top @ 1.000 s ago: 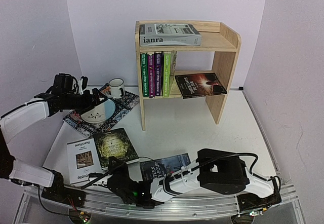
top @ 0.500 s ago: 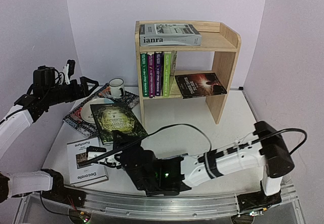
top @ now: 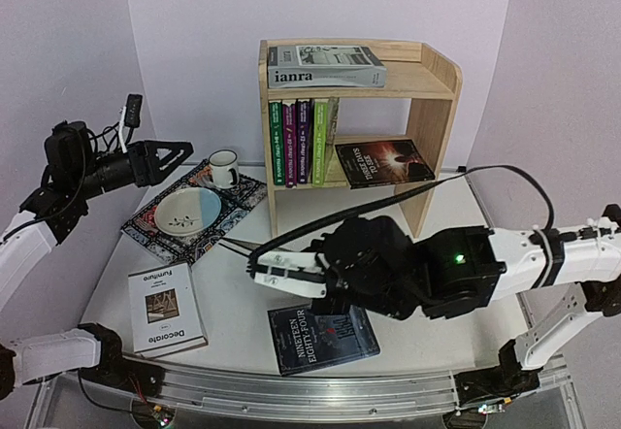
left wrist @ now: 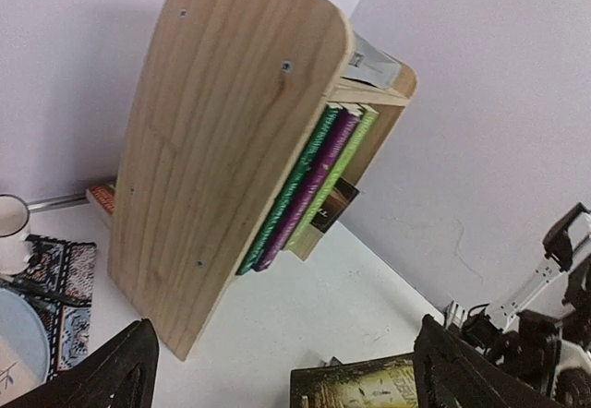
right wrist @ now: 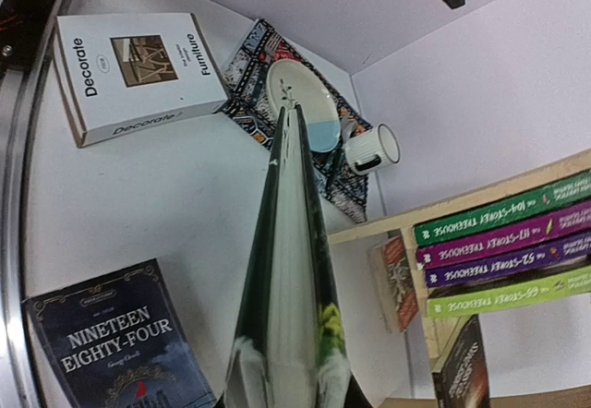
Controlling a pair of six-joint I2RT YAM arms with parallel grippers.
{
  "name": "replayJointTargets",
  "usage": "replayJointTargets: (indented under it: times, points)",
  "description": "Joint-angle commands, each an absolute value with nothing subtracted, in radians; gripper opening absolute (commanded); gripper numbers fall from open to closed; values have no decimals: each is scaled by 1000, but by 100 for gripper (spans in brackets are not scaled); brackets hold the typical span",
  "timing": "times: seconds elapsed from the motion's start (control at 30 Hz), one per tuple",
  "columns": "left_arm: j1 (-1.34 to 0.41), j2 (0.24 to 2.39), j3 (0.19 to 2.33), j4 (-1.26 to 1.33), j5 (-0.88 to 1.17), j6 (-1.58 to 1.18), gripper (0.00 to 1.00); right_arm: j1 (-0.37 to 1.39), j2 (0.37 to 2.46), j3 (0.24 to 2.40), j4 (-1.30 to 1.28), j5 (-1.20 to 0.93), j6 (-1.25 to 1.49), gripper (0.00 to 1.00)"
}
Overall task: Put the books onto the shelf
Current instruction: Pass from the right arm to the left
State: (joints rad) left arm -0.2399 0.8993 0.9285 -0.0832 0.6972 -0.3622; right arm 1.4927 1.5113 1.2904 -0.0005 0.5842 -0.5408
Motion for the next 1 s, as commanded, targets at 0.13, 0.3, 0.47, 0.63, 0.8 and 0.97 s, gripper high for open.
replayJointTargets:
  times: [0.13,0.3,0.47,0.63,0.8,0.97]
  points:
    - [-489,915,900,30,716,-167,98,1264,1292,1270,-178,255,-259,0]
    - [-606,947,901,42,747,-17,98,1210,1313,1292,-241,149,-225,0]
    - [-691,917,867,37,778,265,99,1209,1341,1310,-267,59,-219,0]
    - [-705,935,877,-32,884,430,96,1209,1371,1342,-276,25,-225,0]
    - [-717,1004,902,-109,976,521,86,1209,1406,1394,-278,-20,-235,0]
    - [-748,1056,914,-118,950,535,81,1209,1442,1455,-283,-36,-244,0]
